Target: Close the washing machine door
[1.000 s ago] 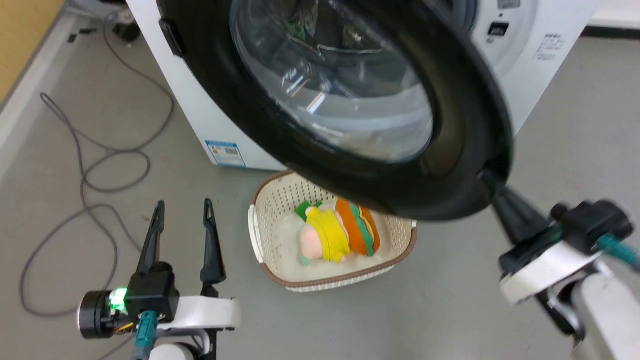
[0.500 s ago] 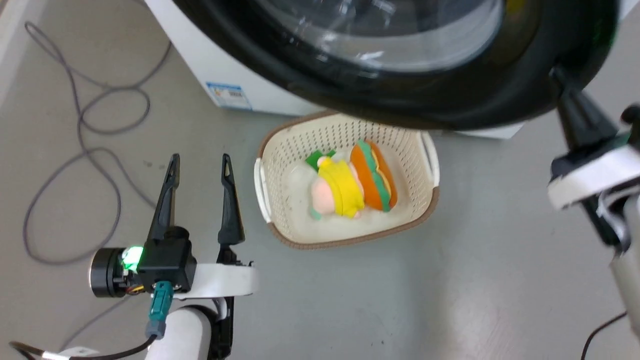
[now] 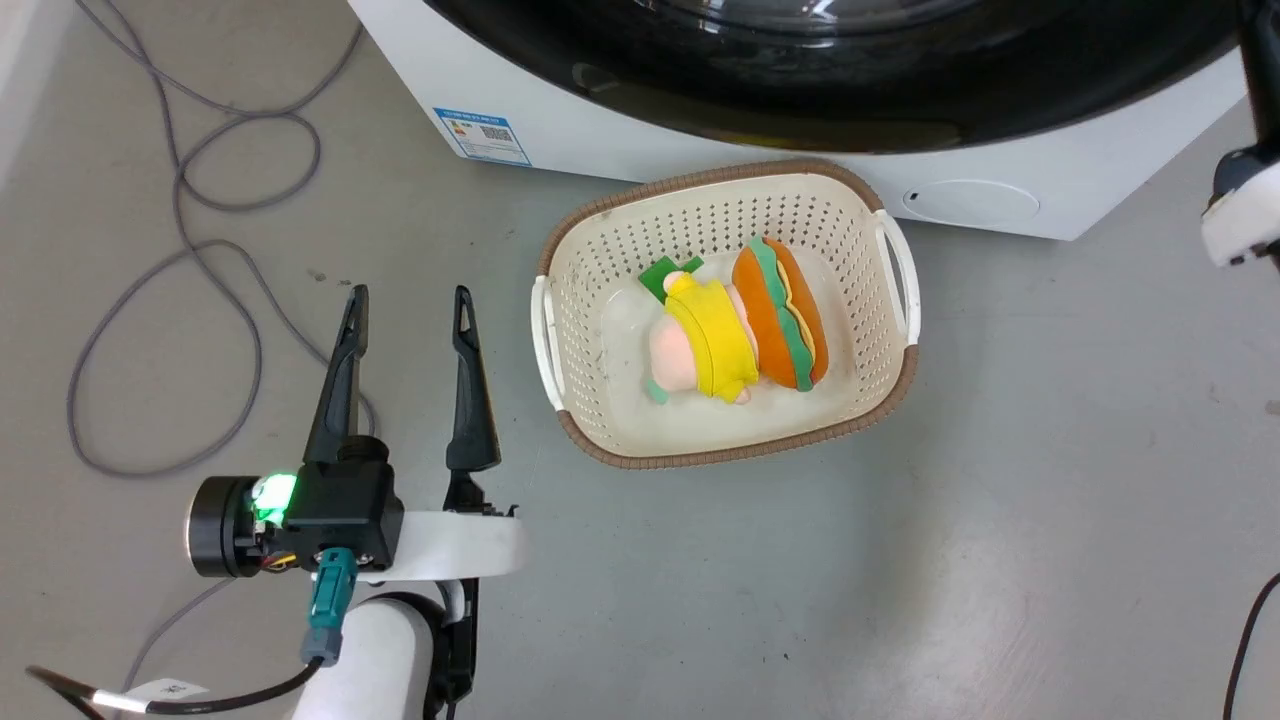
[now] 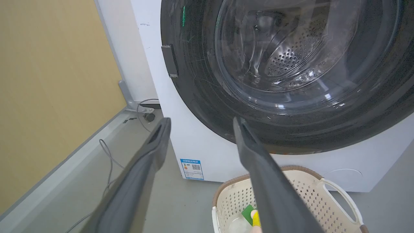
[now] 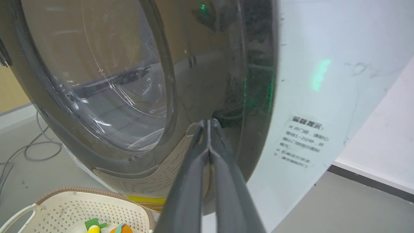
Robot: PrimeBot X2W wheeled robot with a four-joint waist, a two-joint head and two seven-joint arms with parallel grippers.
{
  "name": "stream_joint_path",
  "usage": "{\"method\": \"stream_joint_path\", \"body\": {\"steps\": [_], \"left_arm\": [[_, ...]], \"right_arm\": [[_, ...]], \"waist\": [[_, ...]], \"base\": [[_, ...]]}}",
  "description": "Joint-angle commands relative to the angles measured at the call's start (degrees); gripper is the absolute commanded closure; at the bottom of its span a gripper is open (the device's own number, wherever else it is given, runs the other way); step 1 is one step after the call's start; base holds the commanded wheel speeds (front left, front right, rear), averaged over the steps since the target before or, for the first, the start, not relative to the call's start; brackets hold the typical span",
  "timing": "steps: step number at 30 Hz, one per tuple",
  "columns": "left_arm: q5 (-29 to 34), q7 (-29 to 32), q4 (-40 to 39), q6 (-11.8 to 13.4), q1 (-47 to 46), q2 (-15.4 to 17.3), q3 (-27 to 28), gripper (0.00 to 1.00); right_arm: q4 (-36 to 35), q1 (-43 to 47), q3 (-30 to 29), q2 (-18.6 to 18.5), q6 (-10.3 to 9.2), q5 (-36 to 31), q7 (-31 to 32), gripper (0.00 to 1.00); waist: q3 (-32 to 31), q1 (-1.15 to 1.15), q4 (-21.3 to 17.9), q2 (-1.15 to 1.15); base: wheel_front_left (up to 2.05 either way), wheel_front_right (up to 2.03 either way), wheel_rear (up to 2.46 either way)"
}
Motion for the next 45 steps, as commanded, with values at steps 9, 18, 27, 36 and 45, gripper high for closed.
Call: {"method": "stream_joint_path", "body": {"steps": [9, 18, 27, 36, 45], "left_arm": [[0.3, -0.3, 0.3, 0.6, -1.0, -0.1, 0.5, 0.00], [0.3, -0.3, 1.7, 0.6, 1.3, 1.0, 2.5, 0.00], [0.5, -0.3, 3.1, 0.2, 4.3, 2.0, 3.6, 0.00], [0.4, -0.3, 4.2, 0.3, 9.1, 2.5, 4.5, 0.00], [-0.5, -0.3, 4.5, -0.1, 13.6, 2.3, 5.4, 0.00]], "right_arm": [[2.6, -3.2, -1.6, 0.6, -0.12, -0.8, -0.3, 1.00], [-9.3, 5.6, -6.8, 3.3, -0.12, -2.1, -0.3, 1.00], [-23.3, 19.7, -14.1, 10.2, -0.12, -6.2, -0.3, 1.00], [-26.6, 32.8, -11.2, 15.8, -0.12, -5.1, -0.3, 1.00], [-24.9, 42.9, -10.0, 20.3, -0.12, -1.7, -0.3, 0.00]], "waist": [[-1.0, 0.00, -1.3, 0.00], [-6.7, 0.00, -5.5, 0.00], [-13.5, 0.00, -10.8, 0.00], [-19.9, 0.00, -14.3, 0.00], [-25.1, 0.00, -15.1, 0.00]], "base": [[0.00, 0.00, 0.00], [0.00, 0.00, 0.00], [0.00, 0.00, 0.00], [0.00, 0.00, 0.00], [0.00, 0.00, 0.00]]}}
